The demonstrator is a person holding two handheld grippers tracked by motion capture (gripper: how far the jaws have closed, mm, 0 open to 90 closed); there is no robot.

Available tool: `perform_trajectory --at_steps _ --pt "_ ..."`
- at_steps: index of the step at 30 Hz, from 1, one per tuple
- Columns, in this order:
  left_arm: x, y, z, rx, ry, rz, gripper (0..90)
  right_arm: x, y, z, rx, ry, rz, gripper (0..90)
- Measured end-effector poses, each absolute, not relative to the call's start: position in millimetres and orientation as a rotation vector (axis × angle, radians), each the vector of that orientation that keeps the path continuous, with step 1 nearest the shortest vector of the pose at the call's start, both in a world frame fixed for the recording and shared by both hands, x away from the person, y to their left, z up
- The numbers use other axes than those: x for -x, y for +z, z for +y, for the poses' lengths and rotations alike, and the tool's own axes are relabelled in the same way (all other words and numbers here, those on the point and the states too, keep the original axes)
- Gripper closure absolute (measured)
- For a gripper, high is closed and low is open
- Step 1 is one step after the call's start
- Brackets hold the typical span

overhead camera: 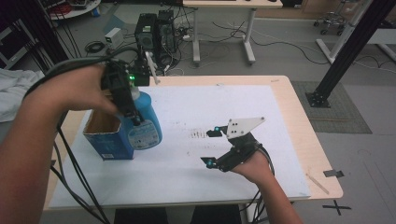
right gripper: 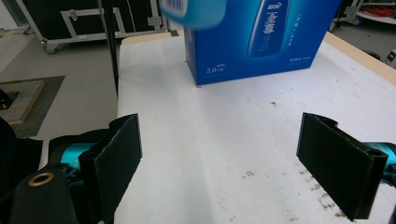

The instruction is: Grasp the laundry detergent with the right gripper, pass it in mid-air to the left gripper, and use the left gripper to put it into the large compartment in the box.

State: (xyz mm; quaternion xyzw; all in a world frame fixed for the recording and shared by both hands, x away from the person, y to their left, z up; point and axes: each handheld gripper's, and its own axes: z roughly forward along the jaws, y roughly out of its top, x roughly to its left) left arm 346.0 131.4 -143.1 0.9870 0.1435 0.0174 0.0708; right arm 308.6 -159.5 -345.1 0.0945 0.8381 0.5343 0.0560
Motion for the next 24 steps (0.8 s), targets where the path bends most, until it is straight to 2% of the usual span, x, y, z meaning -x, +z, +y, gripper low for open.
perform_trajectory --at_steps 11,24 --pt "-369 -111 169 -2.901 0.121 0.764 38.8 -312 -352 -163 -0.321 1.571 2.576 12.8" --pt "-390 -115 216 -2.841 0.131 1.047 38.8 -314 -358 -163 -0.338 1.544 2.592 12.8"
